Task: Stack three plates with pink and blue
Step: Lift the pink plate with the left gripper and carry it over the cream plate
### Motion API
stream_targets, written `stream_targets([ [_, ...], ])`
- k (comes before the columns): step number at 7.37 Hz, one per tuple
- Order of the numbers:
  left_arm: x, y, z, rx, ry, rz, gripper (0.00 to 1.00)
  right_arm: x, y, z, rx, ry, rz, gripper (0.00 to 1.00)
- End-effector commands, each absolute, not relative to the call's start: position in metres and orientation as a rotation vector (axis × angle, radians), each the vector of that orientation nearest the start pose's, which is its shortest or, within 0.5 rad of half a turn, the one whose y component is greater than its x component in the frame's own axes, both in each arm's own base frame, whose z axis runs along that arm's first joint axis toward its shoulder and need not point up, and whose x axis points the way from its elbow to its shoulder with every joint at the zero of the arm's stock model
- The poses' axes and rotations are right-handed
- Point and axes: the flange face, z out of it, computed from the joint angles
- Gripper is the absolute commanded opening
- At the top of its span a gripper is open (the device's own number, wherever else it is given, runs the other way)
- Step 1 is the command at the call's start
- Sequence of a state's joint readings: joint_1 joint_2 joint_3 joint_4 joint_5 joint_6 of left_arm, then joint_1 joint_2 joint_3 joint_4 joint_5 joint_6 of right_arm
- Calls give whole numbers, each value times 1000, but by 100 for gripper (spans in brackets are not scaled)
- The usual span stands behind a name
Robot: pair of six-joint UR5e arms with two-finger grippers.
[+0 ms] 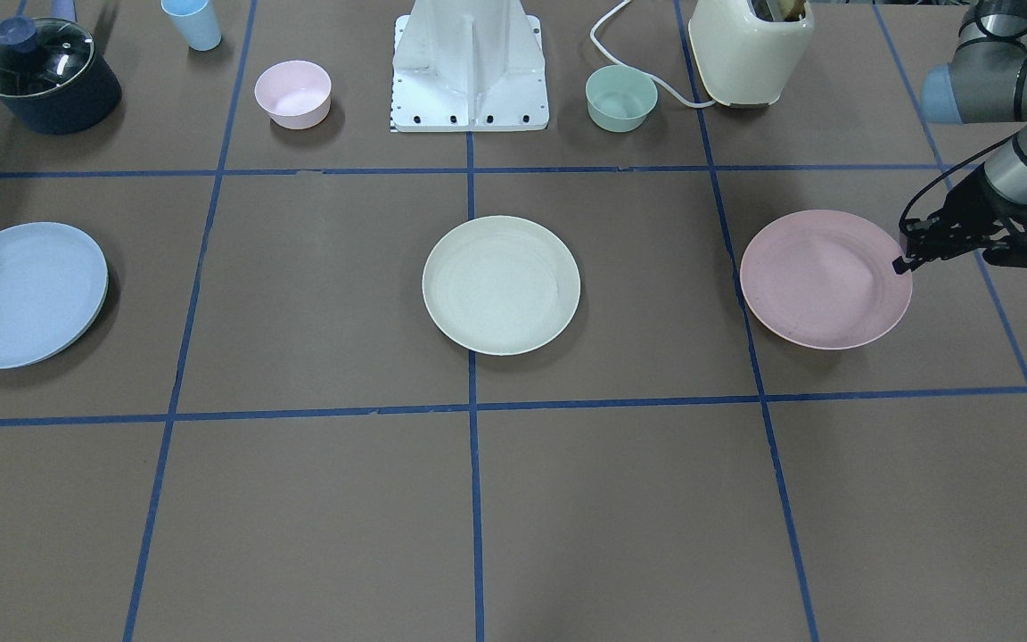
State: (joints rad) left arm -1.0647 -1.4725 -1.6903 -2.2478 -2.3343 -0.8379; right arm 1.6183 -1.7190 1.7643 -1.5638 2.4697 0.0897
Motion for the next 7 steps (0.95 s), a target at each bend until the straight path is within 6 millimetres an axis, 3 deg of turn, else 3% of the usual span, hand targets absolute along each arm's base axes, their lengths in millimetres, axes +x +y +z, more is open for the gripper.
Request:
stream_targets([
  [1, 185, -475, 501, 12, 1087, -152, 0, 76, -435, 615, 44, -900, 98, 100],
  [2, 209, -489, 460, -29, 1136, -224, 0, 75, -436, 615, 44, -899, 95, 100],
  [4, 304, -479, 392, -153, 1190, -273, 0, 59, -442, 616, 74, -888, 42, 100],
  [6, 388, -452, 333, -224, 1223, -329, 0, 41, -448, 614, 100, -861, 1, 100],
  [7, 418, -434, 320, -238, 1225, -351, 0, 36, -449, 615, 106, -857, 7, 99],
])
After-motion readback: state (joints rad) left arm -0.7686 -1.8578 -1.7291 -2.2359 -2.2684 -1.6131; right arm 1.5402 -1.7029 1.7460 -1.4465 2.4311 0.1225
